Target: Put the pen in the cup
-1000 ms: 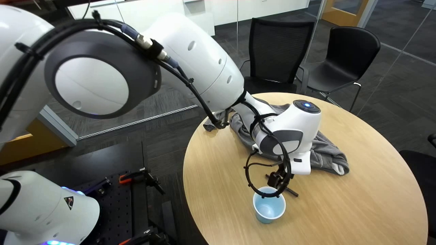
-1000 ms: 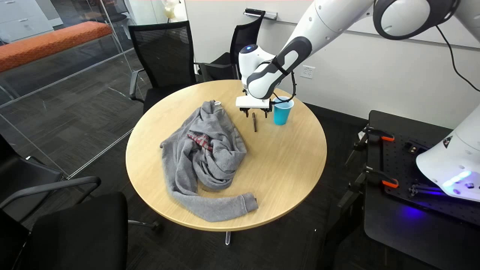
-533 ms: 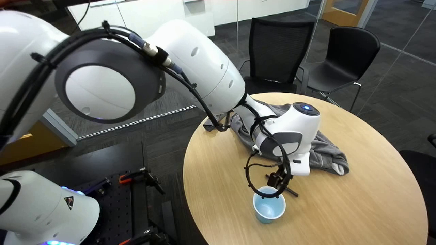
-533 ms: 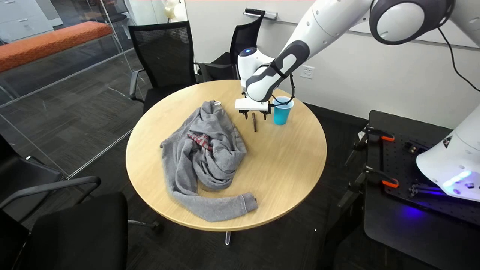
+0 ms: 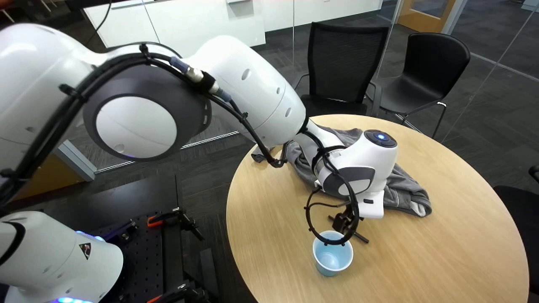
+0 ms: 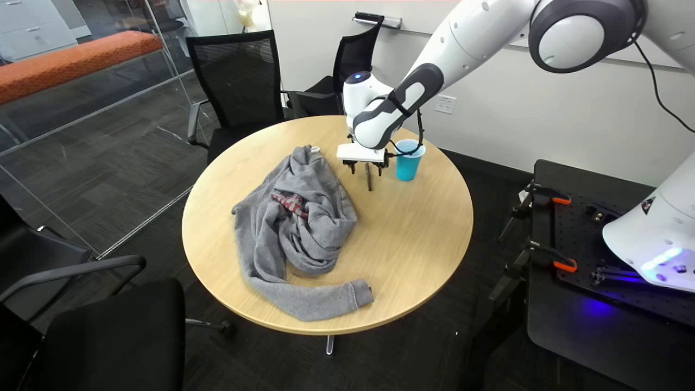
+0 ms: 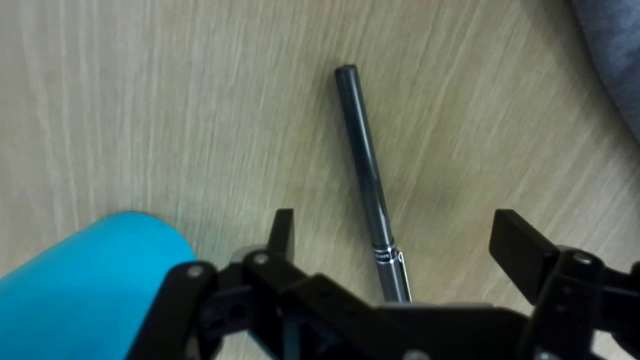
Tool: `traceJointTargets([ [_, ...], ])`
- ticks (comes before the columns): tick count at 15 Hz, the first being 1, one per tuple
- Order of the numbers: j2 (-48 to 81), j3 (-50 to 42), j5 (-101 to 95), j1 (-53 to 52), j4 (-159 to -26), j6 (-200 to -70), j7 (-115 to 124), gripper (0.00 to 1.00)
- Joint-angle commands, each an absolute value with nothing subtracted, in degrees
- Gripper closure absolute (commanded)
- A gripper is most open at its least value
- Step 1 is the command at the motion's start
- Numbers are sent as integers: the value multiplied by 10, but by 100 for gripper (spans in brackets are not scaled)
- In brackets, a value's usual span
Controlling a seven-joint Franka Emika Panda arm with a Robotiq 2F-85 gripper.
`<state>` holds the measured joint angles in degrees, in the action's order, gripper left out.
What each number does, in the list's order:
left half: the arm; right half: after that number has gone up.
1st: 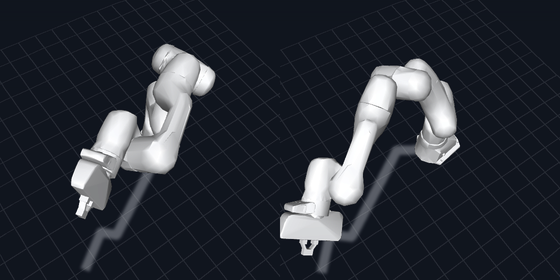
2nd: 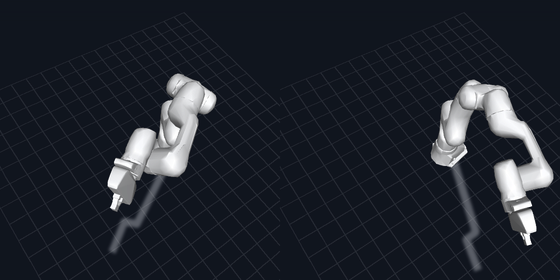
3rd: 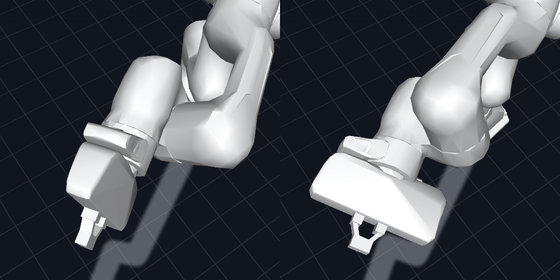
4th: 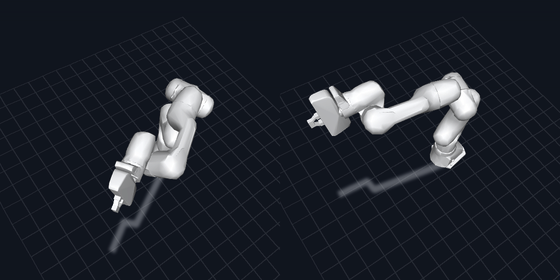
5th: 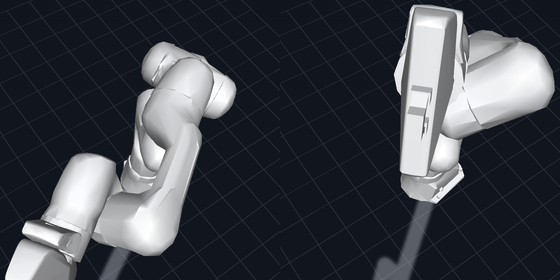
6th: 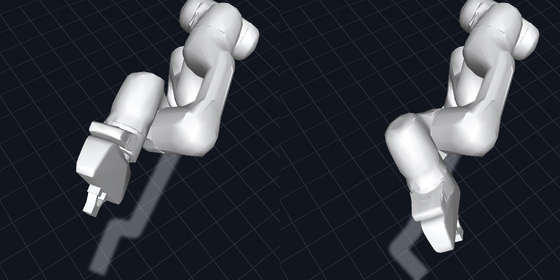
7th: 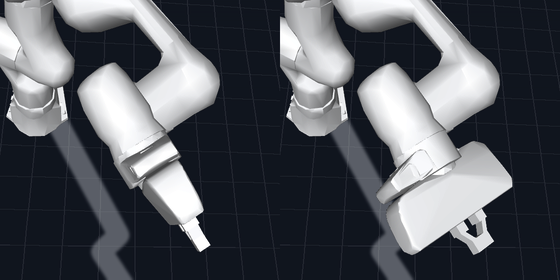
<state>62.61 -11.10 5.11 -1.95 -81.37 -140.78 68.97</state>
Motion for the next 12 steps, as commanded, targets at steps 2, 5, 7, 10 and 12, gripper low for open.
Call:
traceJointTargets([
  [2,643,-103,77,-8,-787,-1420,697,0],
  [5,650,-103,82,-7,-781,-1419,697,0],
  [7,653,-104,83,-6,-777,-1418,698,26],
  [10,656,-105,85,-6,-771,-1419,699,49],
  [12,655,-105,85,-6,-769,-1419,699,65],
])
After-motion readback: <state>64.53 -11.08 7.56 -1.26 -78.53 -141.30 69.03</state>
